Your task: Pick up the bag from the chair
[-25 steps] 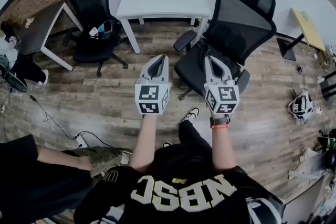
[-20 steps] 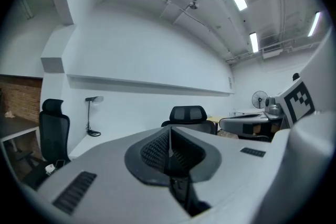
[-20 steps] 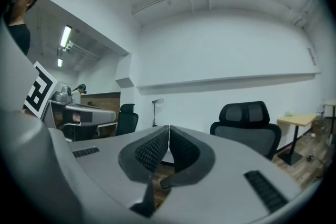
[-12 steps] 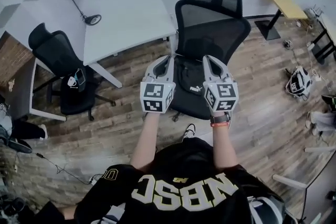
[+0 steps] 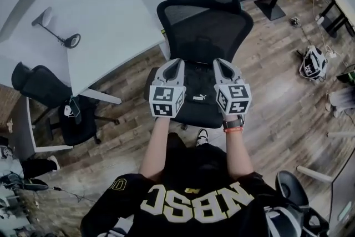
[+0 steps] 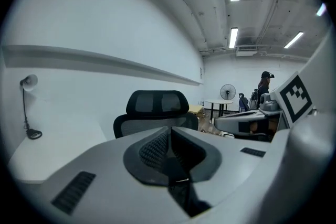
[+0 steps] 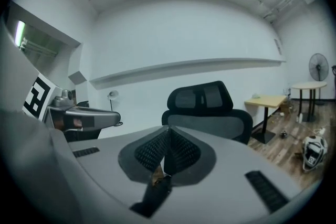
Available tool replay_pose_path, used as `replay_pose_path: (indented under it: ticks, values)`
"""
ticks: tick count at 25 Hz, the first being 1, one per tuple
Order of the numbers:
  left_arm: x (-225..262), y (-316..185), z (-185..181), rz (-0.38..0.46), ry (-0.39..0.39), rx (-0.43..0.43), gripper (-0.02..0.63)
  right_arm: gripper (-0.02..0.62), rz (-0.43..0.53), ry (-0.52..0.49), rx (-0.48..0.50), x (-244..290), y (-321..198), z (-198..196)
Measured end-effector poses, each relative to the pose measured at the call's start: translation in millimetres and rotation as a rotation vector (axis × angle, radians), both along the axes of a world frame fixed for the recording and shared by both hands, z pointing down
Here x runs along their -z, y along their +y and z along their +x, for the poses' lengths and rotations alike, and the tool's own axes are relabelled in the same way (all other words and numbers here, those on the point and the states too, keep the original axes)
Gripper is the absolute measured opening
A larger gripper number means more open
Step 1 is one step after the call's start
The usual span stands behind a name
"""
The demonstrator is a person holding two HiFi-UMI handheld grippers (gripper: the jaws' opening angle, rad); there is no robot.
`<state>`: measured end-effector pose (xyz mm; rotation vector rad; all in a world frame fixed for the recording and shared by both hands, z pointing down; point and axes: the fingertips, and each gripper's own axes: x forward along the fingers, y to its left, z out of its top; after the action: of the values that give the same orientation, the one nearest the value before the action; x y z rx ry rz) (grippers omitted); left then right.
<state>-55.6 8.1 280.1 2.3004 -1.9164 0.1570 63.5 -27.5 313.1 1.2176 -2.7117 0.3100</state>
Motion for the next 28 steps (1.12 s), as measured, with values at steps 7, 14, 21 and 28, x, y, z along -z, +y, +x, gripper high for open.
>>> replay_pose_path:
  ticks: [7,14,21,28]
  values:
    - [-84,-66,-19,-0.162,0.039,-0.108,0.025,0.075,-0.192,0.063,-0.087,-87,-51,-9]
    - [-178,-107,-34,-0.356,0.059,-0.207,0.047,0.138,-0.391,0.14,-0.155,-184,-83,-8]
    - [-288,-130,-34,-0.566,0.103,-0.256,0.209,0.184,-0.52,0.249,-0.139,-280,-100,-2]
    - [-386,-143,-43,-0.719,0.127,-0.246,0.273,0.236,-0.671,0.263,-0.184,-385,-100,4]
